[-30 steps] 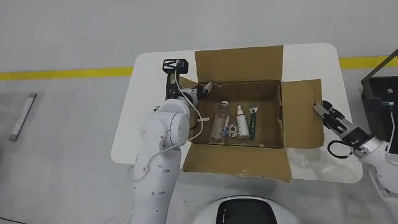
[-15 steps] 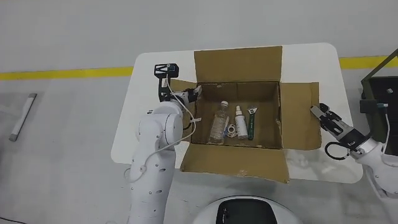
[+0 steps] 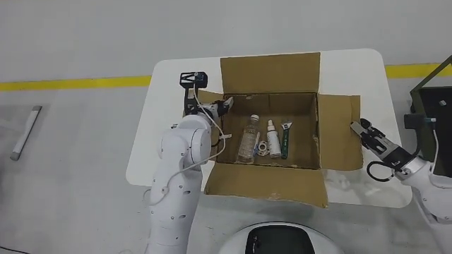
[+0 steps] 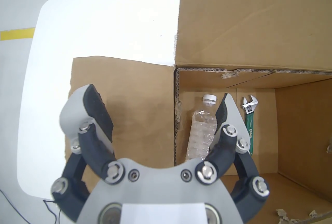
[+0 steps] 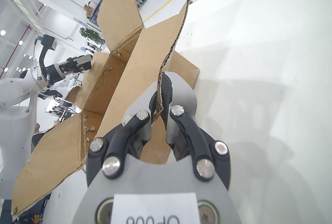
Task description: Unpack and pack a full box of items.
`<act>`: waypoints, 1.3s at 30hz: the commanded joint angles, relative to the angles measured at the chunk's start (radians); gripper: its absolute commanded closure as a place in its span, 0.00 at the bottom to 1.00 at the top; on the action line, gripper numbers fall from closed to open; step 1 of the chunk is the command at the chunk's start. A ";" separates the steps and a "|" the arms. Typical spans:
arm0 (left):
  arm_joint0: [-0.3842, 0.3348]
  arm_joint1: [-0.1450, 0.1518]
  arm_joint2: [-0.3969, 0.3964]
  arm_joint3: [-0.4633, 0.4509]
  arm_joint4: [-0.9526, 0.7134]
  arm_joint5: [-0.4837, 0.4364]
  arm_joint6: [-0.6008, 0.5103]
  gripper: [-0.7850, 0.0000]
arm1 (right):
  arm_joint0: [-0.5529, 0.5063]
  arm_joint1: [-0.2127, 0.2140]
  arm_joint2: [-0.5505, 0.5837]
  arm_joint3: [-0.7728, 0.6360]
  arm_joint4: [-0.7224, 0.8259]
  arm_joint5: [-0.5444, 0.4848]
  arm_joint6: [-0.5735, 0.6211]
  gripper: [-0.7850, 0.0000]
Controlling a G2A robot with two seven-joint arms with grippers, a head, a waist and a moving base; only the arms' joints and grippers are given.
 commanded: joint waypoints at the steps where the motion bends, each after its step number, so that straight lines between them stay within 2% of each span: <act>1: 0.000 -0.003 0.026 -0.039 -0.027 -0.023 0.006 0.00 | 0.000 0.000 0.002 -0.006 0.002 0.002 -0.003 0.82; 4: 0.005 -0.004 0.066 -0.079 -0.055 -0.073 0.003 0.00 | -0.005 0.001 0.014 -0.022 -0.002 0.000 -0.007 0.66; 10: 0.001 -0.017 0.183 -0.111 -0.131 -0.100 -0.048 0.00 | -0.029 0.004 0.051 -0.074 -0.029 -0.001 -0.025 0.57; 14: -0.010 -0.026 0.264 -0.074 -0.144 -0.116 -0.075 0.00 | -0.048 0.005 0.073 -0.105 -0.043 0.003 -0.034 0.51; 17: -0.032 -0.029 0.323 -0.013 -0.055 -0.132 -0.104 0.00 | -0.064 0.006 0.092 -0.128 -0.061 0.002 -0.043 0.49; 18: -0.036 -0.029 0.342 0.010 -0.040 -0.149 -0.124 0.00 | -0.071 0.006 0.099 -0.134 -0.065 0.002 -0.047 0.44; 23: -0.068 -0.032 0.377 0.102 0.096 -0.122 -0.184 0.00 | -0.099 0.006 0.121 -0.156 -0.067 -0.007 -0.049 0.58; 25: -0.068 -0.036 0.377 0.130 0.088 -0.098 -0.198 0.00 | -0.103 0.006 0.124 -0.159 -0.069 -0.010 -0.048 0.63; 39: -0.074 -0.038 0.380 0.144 0.097 -0.097 -0.204 0.00 | -0.111 0.005 0.130 -0.167 -0.064 -0.024 -0.048 0.56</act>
